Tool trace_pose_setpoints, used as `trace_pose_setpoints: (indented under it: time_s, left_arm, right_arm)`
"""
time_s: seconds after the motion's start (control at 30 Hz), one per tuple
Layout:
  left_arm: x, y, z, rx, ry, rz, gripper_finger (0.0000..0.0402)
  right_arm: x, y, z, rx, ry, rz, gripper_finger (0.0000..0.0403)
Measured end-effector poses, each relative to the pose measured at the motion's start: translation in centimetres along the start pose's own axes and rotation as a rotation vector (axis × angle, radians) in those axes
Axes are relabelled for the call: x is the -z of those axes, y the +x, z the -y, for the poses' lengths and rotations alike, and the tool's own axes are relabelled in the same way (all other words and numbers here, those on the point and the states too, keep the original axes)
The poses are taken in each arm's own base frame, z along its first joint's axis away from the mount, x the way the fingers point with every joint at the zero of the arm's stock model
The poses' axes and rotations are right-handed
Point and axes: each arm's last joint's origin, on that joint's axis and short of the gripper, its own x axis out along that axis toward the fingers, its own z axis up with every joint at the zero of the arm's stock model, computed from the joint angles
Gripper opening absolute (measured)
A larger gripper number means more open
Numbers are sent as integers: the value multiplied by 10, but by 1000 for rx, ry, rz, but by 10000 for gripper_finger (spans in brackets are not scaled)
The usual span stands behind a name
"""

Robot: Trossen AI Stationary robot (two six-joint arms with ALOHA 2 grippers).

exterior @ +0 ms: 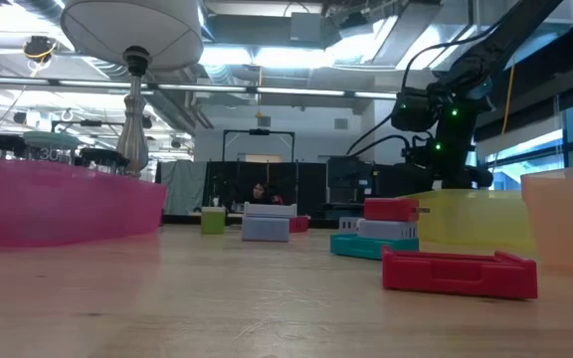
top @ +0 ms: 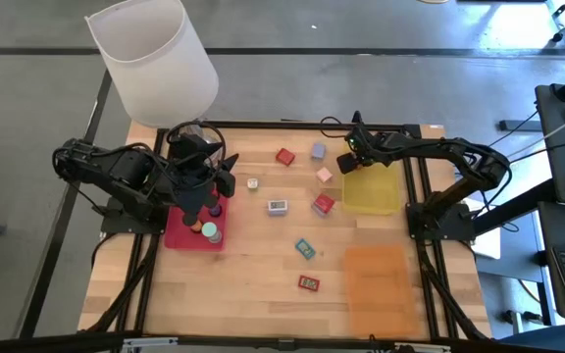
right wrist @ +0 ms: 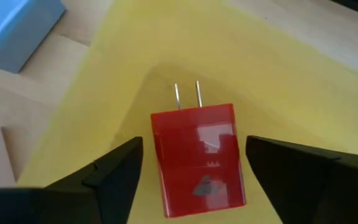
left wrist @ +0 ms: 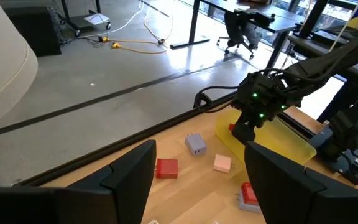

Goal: Pick & Place Office items
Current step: Put the bottom red charger adapter into the yellow bin

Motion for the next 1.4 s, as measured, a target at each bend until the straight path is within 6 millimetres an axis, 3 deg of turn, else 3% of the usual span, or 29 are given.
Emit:
trace_pose_setpoints:
  time_s: [0.13,0.23,0.4,0.57,0.77,1.13,1.27,1.4]
  left_arm:
    - [0,0,0,0,0,0,242]
    - [0,0,0,0,0,0,242]
    - [0,0,0,0,0,0,242]
    - [0,0,0,0,1,0,242]
    - [0,0,0,0,21,0,242]
    - [0,0,0,7,160,-8,242]
    - [1,0,1,36,194,-44,242]
    - [2,0,1,58,205,-71,242]
  right_arm:
    - [0,-3,1,-2,1,3,320]
    - [-6,-16,1,-9,17,-17,334]
    - [-22,-55,-3,-63,-9,15,343]
    - [-24,-97,-21,-319,-22,73,342]
    - [1,-127,-55,-509,-150,93,342]
    - [62,-147,-118,-609,-706,225,343]
    - [76,-148,-127,-579,-755,235,343]
    - [81,-141,-134,-566,-672,186,343]
